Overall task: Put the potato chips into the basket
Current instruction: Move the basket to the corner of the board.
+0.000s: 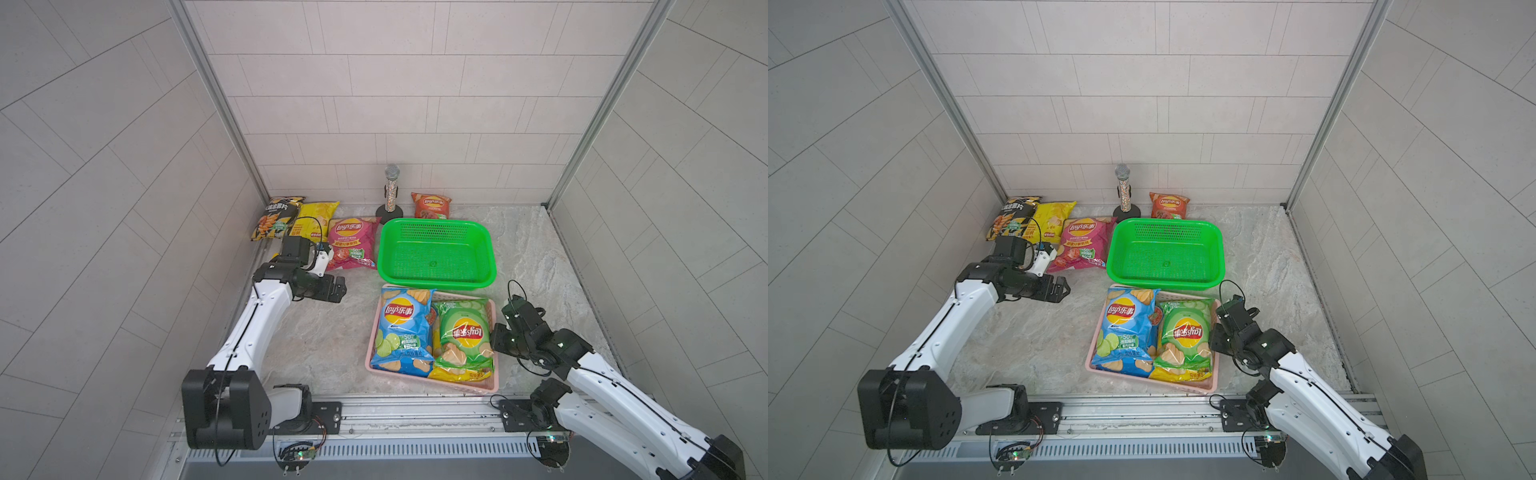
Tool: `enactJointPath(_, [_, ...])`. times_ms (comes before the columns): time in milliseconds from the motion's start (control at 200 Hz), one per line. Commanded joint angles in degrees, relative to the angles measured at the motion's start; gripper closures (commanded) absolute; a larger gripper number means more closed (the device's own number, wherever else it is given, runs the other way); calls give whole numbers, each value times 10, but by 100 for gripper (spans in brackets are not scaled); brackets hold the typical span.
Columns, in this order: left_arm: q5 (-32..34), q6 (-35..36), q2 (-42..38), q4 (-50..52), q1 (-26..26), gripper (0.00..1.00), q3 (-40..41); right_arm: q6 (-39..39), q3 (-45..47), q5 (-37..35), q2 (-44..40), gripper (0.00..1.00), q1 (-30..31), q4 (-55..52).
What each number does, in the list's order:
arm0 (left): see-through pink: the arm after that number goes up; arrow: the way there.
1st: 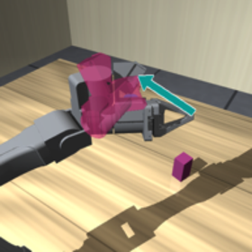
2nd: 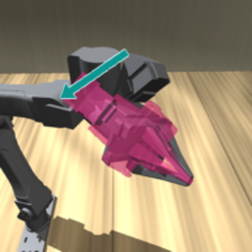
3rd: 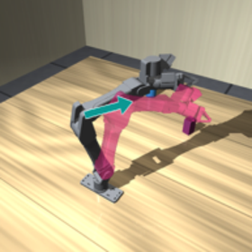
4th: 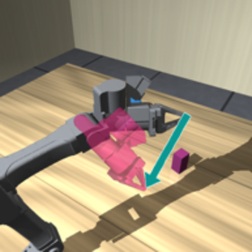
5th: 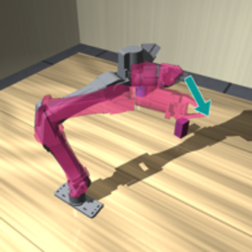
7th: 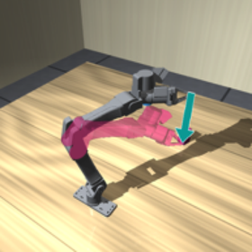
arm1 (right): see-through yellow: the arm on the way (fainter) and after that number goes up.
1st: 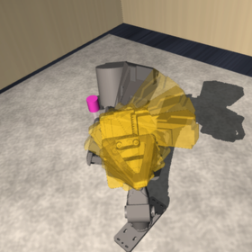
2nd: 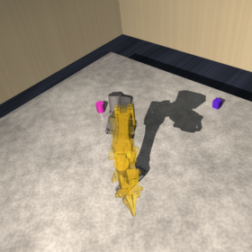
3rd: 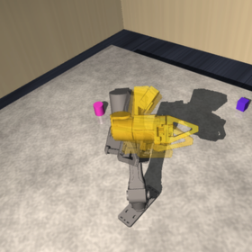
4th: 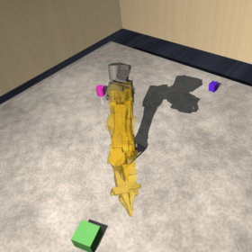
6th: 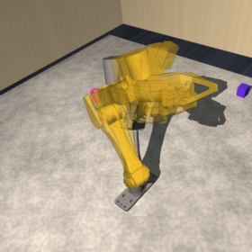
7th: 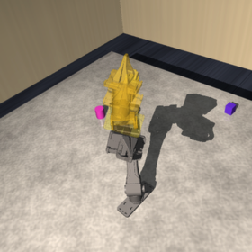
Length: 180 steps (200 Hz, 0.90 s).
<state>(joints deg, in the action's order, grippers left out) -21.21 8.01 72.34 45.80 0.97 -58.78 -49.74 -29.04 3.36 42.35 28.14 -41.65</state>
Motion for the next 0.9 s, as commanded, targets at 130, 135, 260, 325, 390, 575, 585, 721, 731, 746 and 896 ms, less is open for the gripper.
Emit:
enactJointPath(130, [-1,6,1,7,-3,1,-1,-1,-63,-85,-7,61,-23,-72])
enactJointPath(135, [0,7,1,7,-2,0,-1,-1,-63,-86,-8,60,-24,-73])
enactJointPath(260, [-1,6,0,6,-2,1,-1,17,-143,-108,-27,57,-23,-108])
enactJointPath(325, [-1,6,-1,6,-2,1,-1,31,-185,-103,-21,58,-23,-123])
enactJointPath(390, [-1,6,-2,7,-2,1,-1,46,-229,-75,-1,58,-22,-129])
enactJointPath(575, [4,6,-5,7,-2,0,-1,40,-326,-34,92,59,93,-89])
enactJointPath(585, [4,6,-5,6,-2,1,-1,40,-334,-40,102,59,109,-88])
enactJointPath(721, [27,0,-6,5,-3,0,-3,69,-451,-114,265,58,297,-92])
enactJointPath(731, [29,-1,-6,4,-3,1,-3,71,-459,-112,278,58,306,-91])
enactJointPath(746, [35,-4,-7,4,-3,1,-4,76,-472,-108,298,58,318,-90])
enactJointPath(896, [146,-36,-4,-3,-8,1,-18,111,-567,-45,469,58,417,-43])
